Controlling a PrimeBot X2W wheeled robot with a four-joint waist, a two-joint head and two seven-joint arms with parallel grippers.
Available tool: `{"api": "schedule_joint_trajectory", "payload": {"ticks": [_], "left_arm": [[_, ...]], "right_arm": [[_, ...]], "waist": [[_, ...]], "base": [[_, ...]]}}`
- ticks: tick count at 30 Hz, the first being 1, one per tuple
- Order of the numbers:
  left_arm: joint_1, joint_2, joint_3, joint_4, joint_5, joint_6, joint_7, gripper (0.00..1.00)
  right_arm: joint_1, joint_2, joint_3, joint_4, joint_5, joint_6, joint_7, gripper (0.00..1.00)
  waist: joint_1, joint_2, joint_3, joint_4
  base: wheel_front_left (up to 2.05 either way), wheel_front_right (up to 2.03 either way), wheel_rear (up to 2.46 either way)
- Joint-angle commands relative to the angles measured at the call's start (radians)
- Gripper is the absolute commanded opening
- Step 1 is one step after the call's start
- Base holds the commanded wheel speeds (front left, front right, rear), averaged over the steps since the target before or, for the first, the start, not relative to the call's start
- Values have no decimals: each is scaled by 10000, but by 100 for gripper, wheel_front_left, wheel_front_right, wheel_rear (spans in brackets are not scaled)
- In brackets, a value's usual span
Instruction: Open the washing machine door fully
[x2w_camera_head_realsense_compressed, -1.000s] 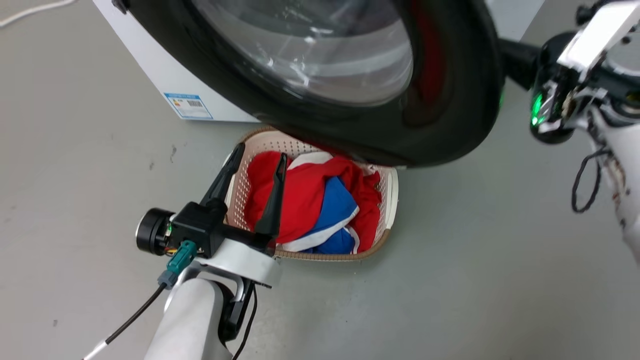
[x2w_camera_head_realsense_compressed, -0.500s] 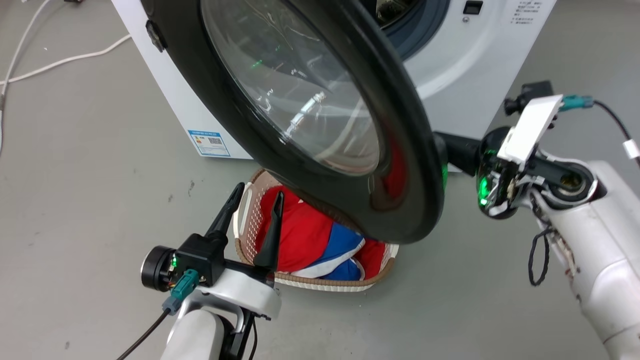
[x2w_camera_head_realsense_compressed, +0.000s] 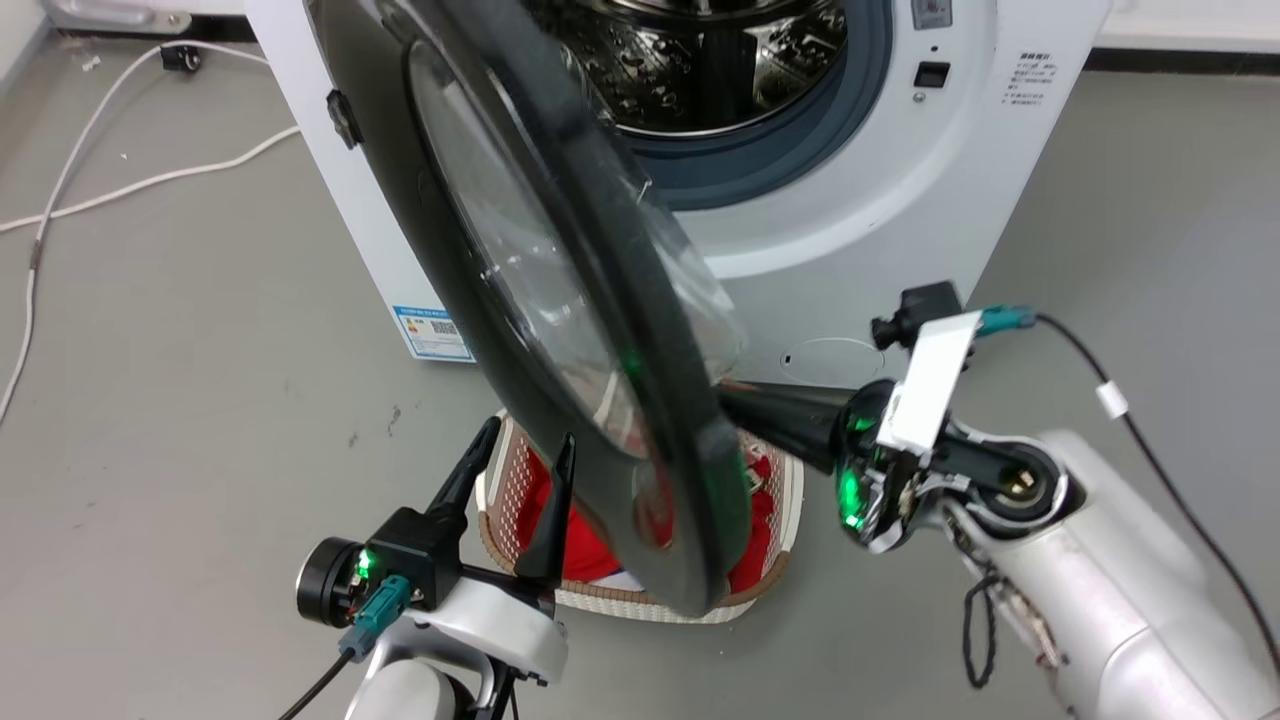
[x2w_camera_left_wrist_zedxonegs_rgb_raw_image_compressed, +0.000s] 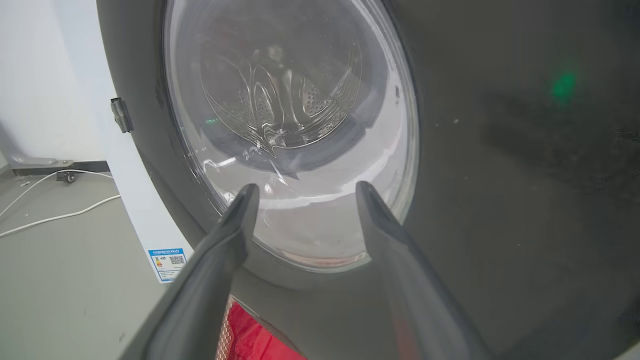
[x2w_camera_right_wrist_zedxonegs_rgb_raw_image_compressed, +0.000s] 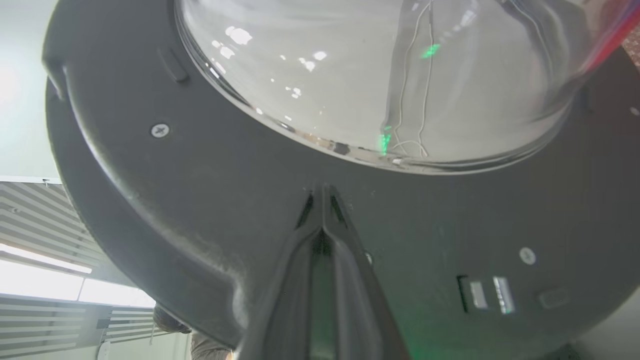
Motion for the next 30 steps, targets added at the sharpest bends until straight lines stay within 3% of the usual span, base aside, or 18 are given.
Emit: {"api": "schedule_joint_trajectory", "payload": {"ticks": [1, 12, 21, 30], "left_arm": [[133, -3, -14, 45, -35, -29, -27, 100], [447, -4, 56, 145, -55, -54, -27, 100], [808, -6, 256, 127, -147, -31, -27, 100], [1323, 12, 657, -43, -237, 75, -27, 100]], "right_arm": [[291, 173, 193, -164, 155, 4, -71, 0], [1047, 47, 693, -669, 837, 4, -1300, 0], [2395, -706, -19, -1716, 1283, 4, -3740, 0], [4286, -1824, -702, -3397, 135, 4, -6636, 0]], "waist": [[1, 0, -153, 15], [1, 0, -646, 38], [1, 0, -1037, -56], [1, 0, -1312, -352]], "base": [[0, 0, 0], [0, 0, 0], [0, 0, 0], [0, 0, 0]]}}
